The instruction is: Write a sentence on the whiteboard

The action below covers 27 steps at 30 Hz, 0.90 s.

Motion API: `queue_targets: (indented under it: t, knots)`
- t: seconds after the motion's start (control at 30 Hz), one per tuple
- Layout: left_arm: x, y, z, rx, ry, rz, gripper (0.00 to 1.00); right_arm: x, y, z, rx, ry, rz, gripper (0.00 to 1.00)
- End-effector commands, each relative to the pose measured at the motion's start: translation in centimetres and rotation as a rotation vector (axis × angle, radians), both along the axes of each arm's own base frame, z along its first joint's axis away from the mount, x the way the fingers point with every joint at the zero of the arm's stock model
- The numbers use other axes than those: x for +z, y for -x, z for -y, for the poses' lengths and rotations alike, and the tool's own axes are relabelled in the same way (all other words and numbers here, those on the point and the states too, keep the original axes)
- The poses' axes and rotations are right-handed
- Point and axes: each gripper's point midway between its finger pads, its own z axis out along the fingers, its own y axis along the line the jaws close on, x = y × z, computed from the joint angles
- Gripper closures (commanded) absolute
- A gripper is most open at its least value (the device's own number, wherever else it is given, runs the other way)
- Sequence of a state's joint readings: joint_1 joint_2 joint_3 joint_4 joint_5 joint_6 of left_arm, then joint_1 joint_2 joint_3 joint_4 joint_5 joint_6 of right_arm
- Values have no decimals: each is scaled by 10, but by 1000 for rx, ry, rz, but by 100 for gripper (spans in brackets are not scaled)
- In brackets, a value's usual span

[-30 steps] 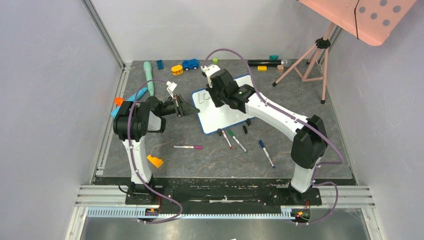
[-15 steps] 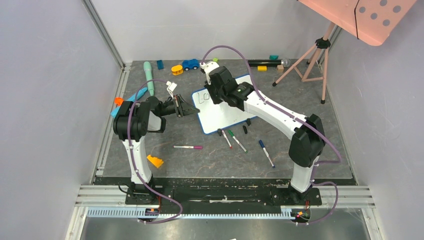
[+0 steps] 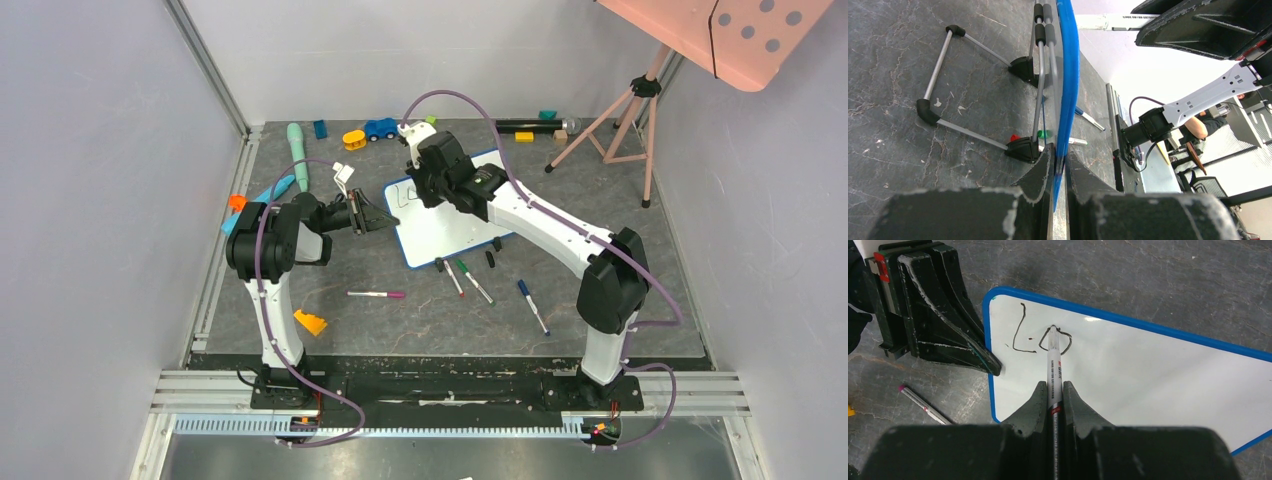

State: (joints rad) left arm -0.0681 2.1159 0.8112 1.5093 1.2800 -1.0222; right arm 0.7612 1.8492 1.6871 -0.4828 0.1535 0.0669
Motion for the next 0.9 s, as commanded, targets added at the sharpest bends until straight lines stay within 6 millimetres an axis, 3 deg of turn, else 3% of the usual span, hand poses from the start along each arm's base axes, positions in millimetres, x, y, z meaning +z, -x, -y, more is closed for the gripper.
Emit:
queue_targets:
  t: [0.0,0.27,0.87]
  knots:
    - [7,19,4,-81,-13,66,98,26,-4,-4,15,-61,60,100]
    - [7,20,4,-79,-13,65,98,39,16,10,41,-85,77,100]
    - [7,23,3,-74,-15,71,98,39,14,43,-60,-83,129,100]
